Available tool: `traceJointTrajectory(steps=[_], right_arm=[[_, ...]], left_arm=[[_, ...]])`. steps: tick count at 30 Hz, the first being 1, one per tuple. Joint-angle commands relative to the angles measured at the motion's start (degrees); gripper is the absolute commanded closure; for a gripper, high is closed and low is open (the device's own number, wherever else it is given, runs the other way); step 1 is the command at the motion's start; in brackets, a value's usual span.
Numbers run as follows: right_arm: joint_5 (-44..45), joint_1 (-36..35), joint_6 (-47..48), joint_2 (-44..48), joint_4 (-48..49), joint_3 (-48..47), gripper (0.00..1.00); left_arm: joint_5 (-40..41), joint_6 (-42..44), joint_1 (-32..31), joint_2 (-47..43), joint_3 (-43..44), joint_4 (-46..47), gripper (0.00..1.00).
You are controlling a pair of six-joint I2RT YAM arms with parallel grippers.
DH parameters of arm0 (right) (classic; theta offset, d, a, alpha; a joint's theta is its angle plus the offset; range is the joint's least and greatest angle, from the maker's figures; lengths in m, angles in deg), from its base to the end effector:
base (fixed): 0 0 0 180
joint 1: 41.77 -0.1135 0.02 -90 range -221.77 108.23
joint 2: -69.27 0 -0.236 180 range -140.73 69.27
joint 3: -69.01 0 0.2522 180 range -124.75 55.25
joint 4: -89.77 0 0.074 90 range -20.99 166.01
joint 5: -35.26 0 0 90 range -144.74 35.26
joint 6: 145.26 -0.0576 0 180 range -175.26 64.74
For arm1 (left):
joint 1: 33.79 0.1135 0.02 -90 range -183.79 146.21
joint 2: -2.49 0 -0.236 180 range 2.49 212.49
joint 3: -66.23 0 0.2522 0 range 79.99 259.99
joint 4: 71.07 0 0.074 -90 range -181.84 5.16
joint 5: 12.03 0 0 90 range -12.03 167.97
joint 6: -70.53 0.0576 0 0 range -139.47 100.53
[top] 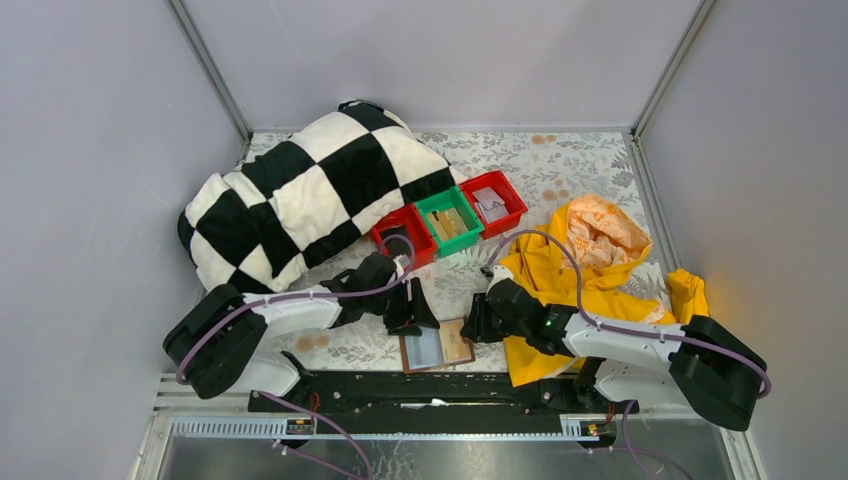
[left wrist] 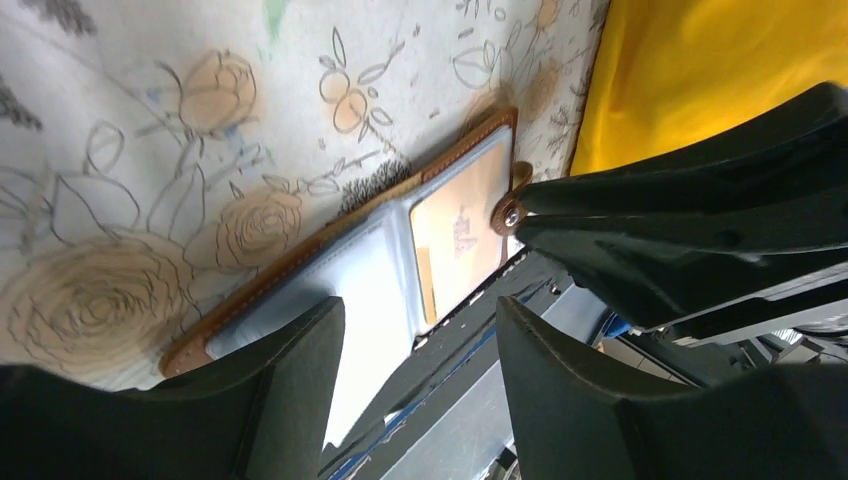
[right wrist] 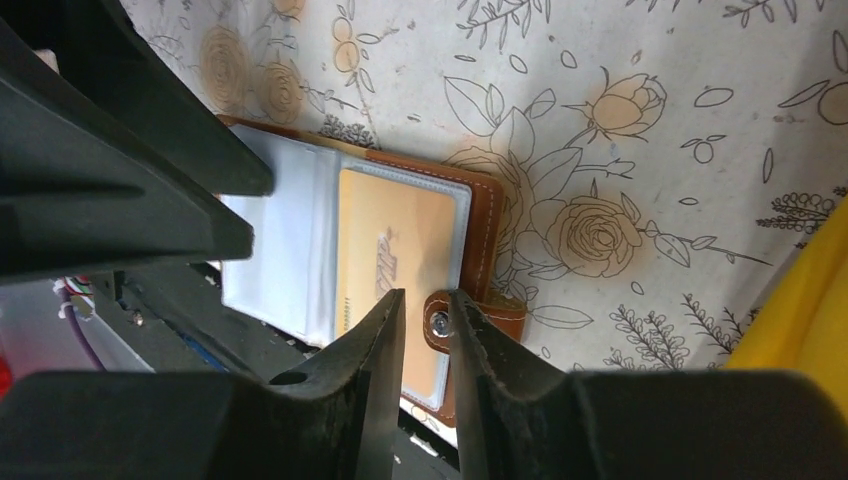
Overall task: Take the credit cards out of the card holder
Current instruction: Remove the credit card from the card holder.
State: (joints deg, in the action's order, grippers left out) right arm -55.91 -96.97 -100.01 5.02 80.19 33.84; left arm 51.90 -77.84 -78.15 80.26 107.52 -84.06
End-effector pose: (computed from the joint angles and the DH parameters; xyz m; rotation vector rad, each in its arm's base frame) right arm 0.1364 0.1983 0.1213 -0.2329 2.4157 0.9091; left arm 0.1643 -0.1960 0.0986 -0.1036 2.7993 -1.2084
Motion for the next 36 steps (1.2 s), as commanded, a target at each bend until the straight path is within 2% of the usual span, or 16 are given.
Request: traceJointTrajectory(steps=[1, 10, 16, 21, 27, 36], right_arm=[[-1.7, -0.5, -0.9, -2.8, 4.9, 1.2, 0.71], [-0.5, -0.5, -3.2, -4.1, 6.9, 0.6, 0.75], [0.6, -0.5, 0.4, 2.6, 1.0, -2.1, 0.74], [-3.5, -0.8, 2.3, -0.1, 1.2, -4.7, 0.73], [-3.4, -1.2, 2.3, -5.5, 2.2, -5.8, 0.74], [4.0, -1.2, 1.8, -5.0, -3.8, -4.2, 0.72]], left_arm=[[2.3, 5.0, 2.3, 4.4, 1.6, 0.3, 0.38], [6.2, 9.8, 3.4, 4.9, 8.9, -5.8, 0.38], [8.0, 7.6, 0.6, -3.7, 7.1, -8.6, 0.38], [10.2, 3.9, -4.8, -10.1, 6.7, -10.9, 0.38], [8.5, -1.6, -9.0, -9.6, 5.3, -5.3, 0.37], [7.4, -7.2, -10.7, -2.2, 1.4, 6.2, 0.37]])
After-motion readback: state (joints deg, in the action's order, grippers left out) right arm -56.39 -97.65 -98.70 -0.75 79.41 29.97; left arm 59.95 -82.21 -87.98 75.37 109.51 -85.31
